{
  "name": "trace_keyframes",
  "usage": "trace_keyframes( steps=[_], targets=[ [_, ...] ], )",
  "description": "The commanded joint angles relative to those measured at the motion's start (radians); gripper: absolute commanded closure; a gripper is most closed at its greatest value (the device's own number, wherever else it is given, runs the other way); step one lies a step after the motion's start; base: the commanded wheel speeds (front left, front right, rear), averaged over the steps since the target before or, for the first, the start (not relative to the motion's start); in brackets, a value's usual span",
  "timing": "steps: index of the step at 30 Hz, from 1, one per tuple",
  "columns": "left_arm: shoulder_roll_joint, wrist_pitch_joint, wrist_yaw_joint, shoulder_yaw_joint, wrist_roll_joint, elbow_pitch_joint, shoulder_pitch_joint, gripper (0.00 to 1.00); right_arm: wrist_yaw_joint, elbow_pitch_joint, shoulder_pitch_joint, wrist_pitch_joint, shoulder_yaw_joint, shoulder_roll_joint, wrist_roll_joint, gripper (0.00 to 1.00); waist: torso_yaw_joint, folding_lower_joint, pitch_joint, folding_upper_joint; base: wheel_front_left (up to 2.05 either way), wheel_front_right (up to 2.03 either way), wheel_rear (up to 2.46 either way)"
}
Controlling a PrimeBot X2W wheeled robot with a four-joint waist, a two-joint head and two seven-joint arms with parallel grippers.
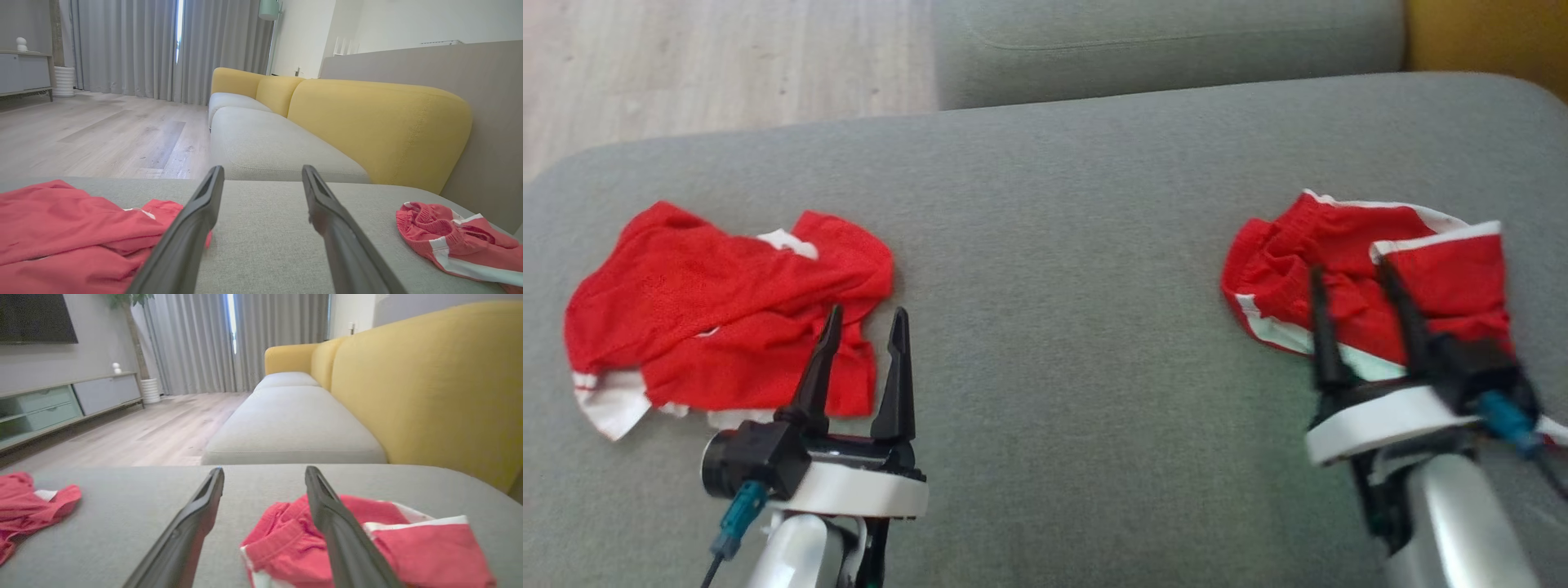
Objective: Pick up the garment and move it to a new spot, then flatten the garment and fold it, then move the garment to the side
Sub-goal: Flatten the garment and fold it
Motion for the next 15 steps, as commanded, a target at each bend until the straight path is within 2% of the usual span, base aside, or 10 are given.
trace_keyframes(
  steps=[1,6,15],
  targets=[
    [0.002,-0.010,0.003,0.029,-0.001,-0.028,-0.023,0.00,-0.001,-0.015,-0.002,-0.015,0.068,-0.008,0.006,0.00,0.023,0.0000,-0.003,0.0000,0.00,0.00,0.00],
    [0.002,-0.010,0.004,0.020,0.000,-0.028,-0.018,0.00,-0.001,0.056,0.022,-0.034,0.116,-0.008,-0.003,0.00,0.063,0.0000,0.002,0.0000,0.00,0.00,0.00],
    [0.002,-0.010,0.004,0.014,0.001,-0.027,-0.018,0.00,-0.001,0.162,-0.016,-0.026,0.062,-0.008,-0.027,0.00,0.110,0.0000,0.024,0.0000,0.00,0.00,0.00]
  ],
)
